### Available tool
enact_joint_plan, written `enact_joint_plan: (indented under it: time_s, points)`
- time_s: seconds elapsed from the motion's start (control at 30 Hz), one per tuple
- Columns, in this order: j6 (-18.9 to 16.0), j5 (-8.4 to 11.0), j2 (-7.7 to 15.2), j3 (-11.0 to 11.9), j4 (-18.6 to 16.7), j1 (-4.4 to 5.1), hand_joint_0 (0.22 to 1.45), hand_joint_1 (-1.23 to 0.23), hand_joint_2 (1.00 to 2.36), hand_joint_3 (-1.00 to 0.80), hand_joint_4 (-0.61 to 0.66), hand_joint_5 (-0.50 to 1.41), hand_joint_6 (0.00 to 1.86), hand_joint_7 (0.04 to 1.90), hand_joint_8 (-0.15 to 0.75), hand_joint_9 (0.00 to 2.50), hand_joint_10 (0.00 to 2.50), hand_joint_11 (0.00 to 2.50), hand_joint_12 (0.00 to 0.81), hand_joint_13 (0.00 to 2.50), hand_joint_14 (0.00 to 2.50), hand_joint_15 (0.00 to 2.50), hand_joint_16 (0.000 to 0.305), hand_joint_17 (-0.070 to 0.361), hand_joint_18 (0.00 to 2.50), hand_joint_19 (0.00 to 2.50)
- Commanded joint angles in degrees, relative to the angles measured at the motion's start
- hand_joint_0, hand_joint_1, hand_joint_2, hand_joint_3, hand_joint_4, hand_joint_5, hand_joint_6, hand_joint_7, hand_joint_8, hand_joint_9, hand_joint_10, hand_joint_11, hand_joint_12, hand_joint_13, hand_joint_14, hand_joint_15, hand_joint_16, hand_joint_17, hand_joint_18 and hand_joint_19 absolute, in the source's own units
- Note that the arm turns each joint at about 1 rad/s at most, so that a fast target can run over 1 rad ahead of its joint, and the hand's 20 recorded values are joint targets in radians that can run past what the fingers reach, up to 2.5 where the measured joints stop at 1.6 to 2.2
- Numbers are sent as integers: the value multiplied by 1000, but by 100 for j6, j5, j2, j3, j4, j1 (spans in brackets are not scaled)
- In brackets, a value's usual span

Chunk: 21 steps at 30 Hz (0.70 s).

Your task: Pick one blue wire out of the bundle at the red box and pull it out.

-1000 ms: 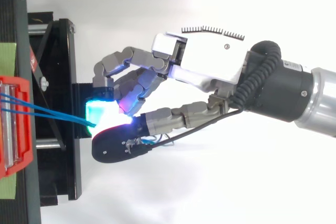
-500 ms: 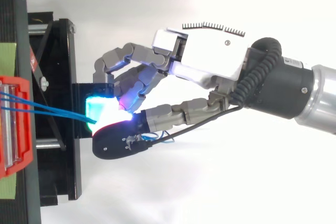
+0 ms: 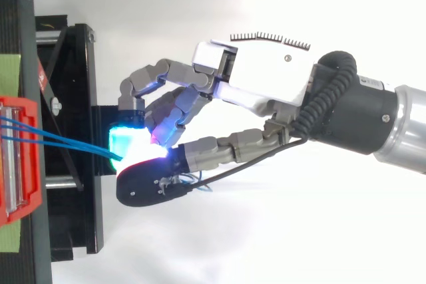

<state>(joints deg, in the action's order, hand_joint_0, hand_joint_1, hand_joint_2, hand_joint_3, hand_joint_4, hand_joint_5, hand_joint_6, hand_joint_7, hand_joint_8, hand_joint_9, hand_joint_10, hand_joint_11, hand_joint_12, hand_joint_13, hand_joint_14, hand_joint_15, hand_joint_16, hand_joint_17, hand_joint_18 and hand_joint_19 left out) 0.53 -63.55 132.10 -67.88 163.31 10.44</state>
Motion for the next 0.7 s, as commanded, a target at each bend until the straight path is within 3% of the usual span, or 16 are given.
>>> enact_joint_plan:
  time_s: [0.0,0.23,0.5,0.67]
  points:
    - [0,0,0,-6,-1,2,578,-718,1001,52,112,-126,828,1199,323,1198,22,865,439,705,12,321,74,165,579,433]
    - [0,0,0,-6,-1,-7,492,-667,1413,-7,153,-112,783,1151,330,1169,21,756,457,717,11,307,78,175,612,412]
    - [0,0,0,-6,-10,-16,489,-695,1463,-9,198,-108,758,1167,331,1161,21,776,458,719,11,312,78,175,614,406]
    - [9,0,9,-6,-10,-16,522,-699,1245,25,258,-110,750,1156,331,1157,18,788,456,719,11,321,77,173,605,421]
